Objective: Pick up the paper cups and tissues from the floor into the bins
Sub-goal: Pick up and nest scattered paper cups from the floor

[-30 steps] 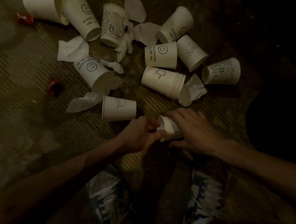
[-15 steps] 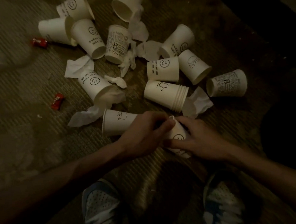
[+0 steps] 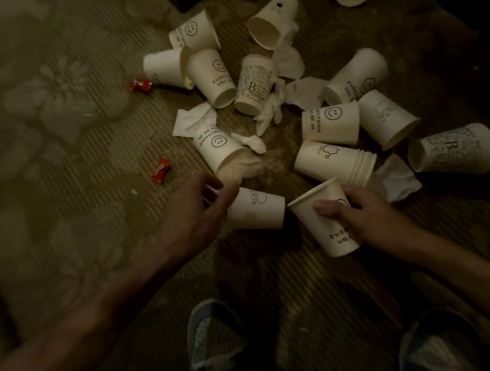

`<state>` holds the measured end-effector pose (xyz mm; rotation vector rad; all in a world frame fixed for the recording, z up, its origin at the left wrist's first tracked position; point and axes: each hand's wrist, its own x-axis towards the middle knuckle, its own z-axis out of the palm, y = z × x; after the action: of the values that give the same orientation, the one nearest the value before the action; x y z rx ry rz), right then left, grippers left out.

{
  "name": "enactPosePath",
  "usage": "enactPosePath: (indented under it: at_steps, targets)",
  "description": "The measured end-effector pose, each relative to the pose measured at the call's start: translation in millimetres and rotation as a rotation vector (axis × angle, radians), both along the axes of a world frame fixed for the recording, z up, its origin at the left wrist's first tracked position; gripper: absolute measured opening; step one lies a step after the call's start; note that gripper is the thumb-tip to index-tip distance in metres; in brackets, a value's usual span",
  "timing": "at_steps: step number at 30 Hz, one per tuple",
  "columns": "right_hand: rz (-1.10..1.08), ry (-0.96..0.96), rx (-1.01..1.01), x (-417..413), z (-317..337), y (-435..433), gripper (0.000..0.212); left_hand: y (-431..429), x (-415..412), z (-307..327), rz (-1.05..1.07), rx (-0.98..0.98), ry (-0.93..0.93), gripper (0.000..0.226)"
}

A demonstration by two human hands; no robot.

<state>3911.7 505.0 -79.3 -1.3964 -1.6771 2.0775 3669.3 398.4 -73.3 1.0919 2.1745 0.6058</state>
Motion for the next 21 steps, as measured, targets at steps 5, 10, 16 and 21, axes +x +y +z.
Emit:
enactPosePath:
  at_steps: [5,10,16,21]
  targets:
    - [0.007,0.009,-0.068,-7,-6,-7,0.057,-26,37,-35,0.177,0.028,-0.288,0.013]
    - [-0.076,0.051,-0.156,-4,-2,-7,0.047,-25,43,-39,0.094,0.158,-0.277,0.020]
    - [-0.192,0.172,-0.417,4,5,-2,0.031,-13,28,-19,-0.116,0.184,-0.324,0.055]
    - [-0.204,0.327,-0.637,1,8,-4,0.071,2,30,1,-0.309,0.124,-0.509,0.050]
